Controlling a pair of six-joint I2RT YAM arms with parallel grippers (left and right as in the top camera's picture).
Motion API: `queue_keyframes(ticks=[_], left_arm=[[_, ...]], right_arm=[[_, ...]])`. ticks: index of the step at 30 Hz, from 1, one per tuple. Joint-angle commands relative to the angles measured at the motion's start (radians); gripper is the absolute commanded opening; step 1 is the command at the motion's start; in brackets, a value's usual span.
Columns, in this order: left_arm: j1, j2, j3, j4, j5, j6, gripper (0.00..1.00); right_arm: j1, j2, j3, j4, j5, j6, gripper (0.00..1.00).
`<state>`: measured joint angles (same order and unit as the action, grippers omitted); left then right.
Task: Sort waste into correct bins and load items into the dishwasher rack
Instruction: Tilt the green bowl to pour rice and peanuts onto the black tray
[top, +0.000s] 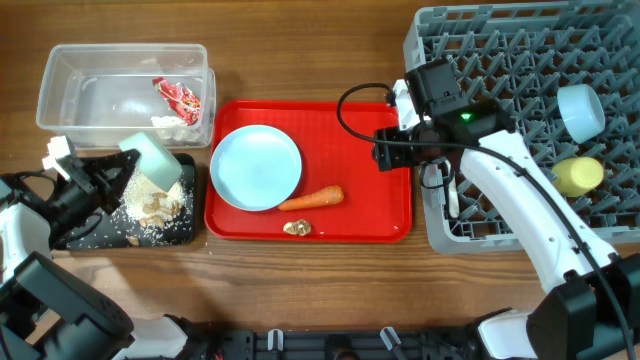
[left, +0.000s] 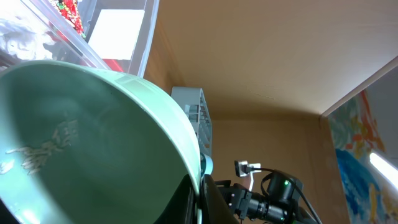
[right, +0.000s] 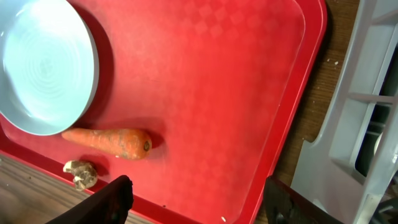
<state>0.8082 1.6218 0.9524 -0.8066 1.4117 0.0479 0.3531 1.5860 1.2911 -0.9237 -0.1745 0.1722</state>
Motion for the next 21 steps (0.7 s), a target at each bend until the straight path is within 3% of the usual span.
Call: queue_keyframes(ticks=[1, 12, 14, 15, 17, 21], left_arm=[[0.008, 0.009, -0.005, 0.000, 0.027, 0.024, 0.04], [0.008, 0.009, -0.004, -0.003, -0.099, 0.012, 0.04], [0.008, 0.009, -0.004, -0.026, 0.001, 0.051, 0.04], [0.008, 0.009, -0.004, -0.052, 0.111, 0.137, 0.04], [0.008, 0.009, -0.004, -0.048, 0.149, 0.153, 0.04], [0.008, 0.009, -0.004, -0.013, -0.029, 0.051, 0.04]], right_arm=[[0.004, 0.011, 0.003, -0.008, 0.020, 0.013, 0.70], [0.004, 0.011, 0.003, -0.008, 0.020, 0.013, 0.70], [0.004, 0.011, 0.003, -0.009, 0.020, 0.014, 0.70], [0.004, 0.011, 0.003, -0.011, 0.020, 0.014, 0.70], [0.004, 0.011, 0.003, -0.013, 0.020, 0.014, 0.70], [0.004, 0.011, 0.003, -0.014, 0.020, 0.014, 0.70]])
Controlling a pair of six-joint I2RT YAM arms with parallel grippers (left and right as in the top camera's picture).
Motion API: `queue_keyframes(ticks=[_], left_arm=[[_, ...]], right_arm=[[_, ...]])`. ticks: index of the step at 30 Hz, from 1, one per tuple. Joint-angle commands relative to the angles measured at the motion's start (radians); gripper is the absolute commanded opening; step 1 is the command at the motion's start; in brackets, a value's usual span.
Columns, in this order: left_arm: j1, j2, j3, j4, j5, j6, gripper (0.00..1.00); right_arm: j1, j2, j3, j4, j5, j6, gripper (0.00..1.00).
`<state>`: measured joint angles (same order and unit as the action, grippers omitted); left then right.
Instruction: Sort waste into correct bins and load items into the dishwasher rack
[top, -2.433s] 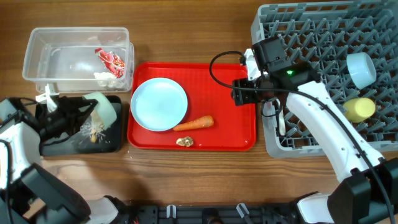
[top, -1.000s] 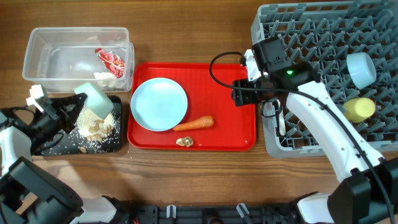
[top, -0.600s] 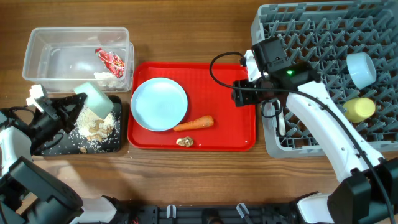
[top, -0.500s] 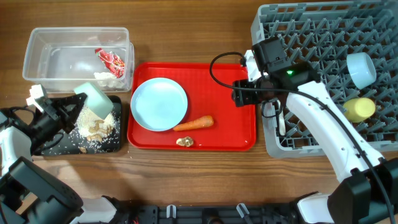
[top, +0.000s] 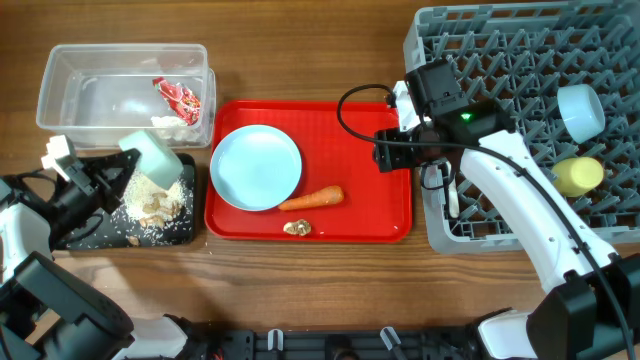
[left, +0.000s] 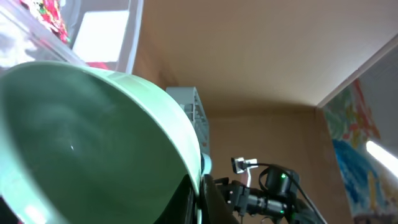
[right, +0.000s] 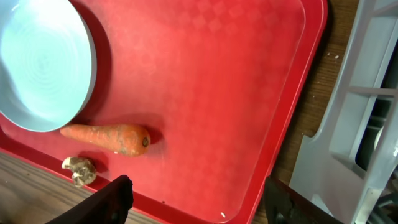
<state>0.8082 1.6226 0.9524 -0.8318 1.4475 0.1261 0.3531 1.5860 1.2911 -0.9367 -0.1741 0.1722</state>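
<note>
My left gripper (top: 118, 163) is shut on the rim of a pale green bowl (top: 156, 158), held tilted on its side over the black bin (top: 90, 232) of food scraps. The bowl's inside (left: 81, 143) fills the left wrist view and looks bare. On the red tray (top: 375, 215) lie a light blue plate (top: 255, 166), a carrot (right: 106, 138) and a small brown scrap (right: 79, 170). My right gripper (right: 199, 199) hangs open and empty over the tray's right part, next to the grey dishwasher rack (top: 500, 60).
A clear plastic bin (top: 60, 75) holding a red wrapper (top: 180, 97) and white paper stands at the back left. In the rack sit a white cup (top: 580, 110) and a yellow item (top: 578, 176). Bare wooden table runs along the front edge.
In the left wrist view the few crumbs stuck inside the green bowl are gone and the bowl has tipped a little. The right gripper has barely shifted over the tray.
</note>
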Motion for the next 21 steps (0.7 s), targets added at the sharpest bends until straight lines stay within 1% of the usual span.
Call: queue_keyframes(ticks=[1, 4, 8, 12, 14, 17, 21], left_arm=[[0.008, 0.008, -0.004, 0.001, -0.072, -0.028, 0.04], [0.007, 0.008, -0.004, -0.029, 0.016, 0.045, 0.04], [0.006, 0.008, -0.004, -0.042, 0.018, 0.046, 0.04], [-0.023, 0.006, -0.004, -0.059, 0.018, 0.047, 0.04], [-0.055, -0.003, -0.004, -0.063, 0.013, 0.047, 0.04], [-0.127, -0.036, -0.004, -0.062, -0.032, 0.047, 0.04], [-0.285, -0.084, 0.018, -0.041, -0.110, 0.045, 0.04]], right_arm=[[0.004, 0.011, 0.003, 0.000, 0.020, 0.013, 0.70], [0.004, 0.011, 0.003, 0.001, 0.020, 0.014, 0.70], [0.004, 0.011, 0.003, 0.000, 0.020, 0.013, 0.70], [0.004, 0.011, 0.003, -0.001, 0.019, 0.014, 0.70], [0.004, 0.011, 0.003, -0.003, 0.019, 0.014, 0.70], [0.004, 0.011, 0.003, -0.003, 0.019, 0.014, 0.70], [0.004, 0.011, 0.003, -0.003, 0.019, 0.014, 0.70]])
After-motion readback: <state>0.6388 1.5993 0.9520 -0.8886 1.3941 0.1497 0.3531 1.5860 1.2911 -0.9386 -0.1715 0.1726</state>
